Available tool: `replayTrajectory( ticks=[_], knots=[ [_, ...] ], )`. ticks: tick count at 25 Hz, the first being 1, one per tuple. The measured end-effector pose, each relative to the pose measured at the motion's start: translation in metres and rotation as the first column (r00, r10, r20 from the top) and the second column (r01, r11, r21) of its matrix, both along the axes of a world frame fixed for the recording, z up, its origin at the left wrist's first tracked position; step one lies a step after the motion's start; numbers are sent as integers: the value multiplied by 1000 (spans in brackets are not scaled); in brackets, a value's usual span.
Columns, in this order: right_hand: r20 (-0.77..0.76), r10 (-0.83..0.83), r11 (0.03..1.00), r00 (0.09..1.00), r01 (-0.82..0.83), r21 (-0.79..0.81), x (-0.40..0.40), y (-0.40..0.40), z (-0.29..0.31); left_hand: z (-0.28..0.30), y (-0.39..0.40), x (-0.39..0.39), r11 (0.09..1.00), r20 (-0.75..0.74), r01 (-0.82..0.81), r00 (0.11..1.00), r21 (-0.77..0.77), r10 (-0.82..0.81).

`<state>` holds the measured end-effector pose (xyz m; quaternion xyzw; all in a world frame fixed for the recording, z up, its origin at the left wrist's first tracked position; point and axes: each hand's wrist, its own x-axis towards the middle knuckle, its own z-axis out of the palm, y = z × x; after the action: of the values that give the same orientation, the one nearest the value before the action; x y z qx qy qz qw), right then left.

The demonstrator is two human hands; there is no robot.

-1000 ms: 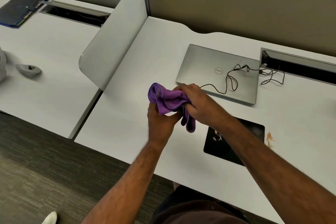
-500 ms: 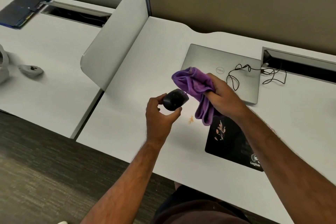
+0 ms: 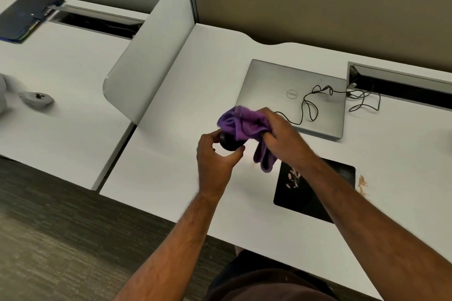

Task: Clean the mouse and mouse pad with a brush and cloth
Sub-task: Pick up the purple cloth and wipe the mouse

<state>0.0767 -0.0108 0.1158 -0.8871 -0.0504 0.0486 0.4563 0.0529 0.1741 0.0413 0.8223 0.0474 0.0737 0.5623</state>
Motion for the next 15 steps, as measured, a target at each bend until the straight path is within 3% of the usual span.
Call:
replayTrajectory(
  ticks=[3,5,7,9,15],
  knots=[
    [-1,-183,981,983,183,57,9,-5,-2,-1,-3,-4,1000,7,8,1000,3,-8],
    [14,-54,995,998,52,82,6,3,1,4,-5,-2,1000,-14,2,1000,-29,-3],
    [35,133,991,990,-133,-8,0,13,-1,7,-6,1,997,1,19,1000,-72,-19],
    [67,178,982,982,-172,-82,-1,19,-8,8,-4,2,995,31,34,999,-97,-31],
    [-5,-61,972,998,58,-229,24,18,-4,1,-2,-9,998,80,40,996,38,-42]
  ],
)
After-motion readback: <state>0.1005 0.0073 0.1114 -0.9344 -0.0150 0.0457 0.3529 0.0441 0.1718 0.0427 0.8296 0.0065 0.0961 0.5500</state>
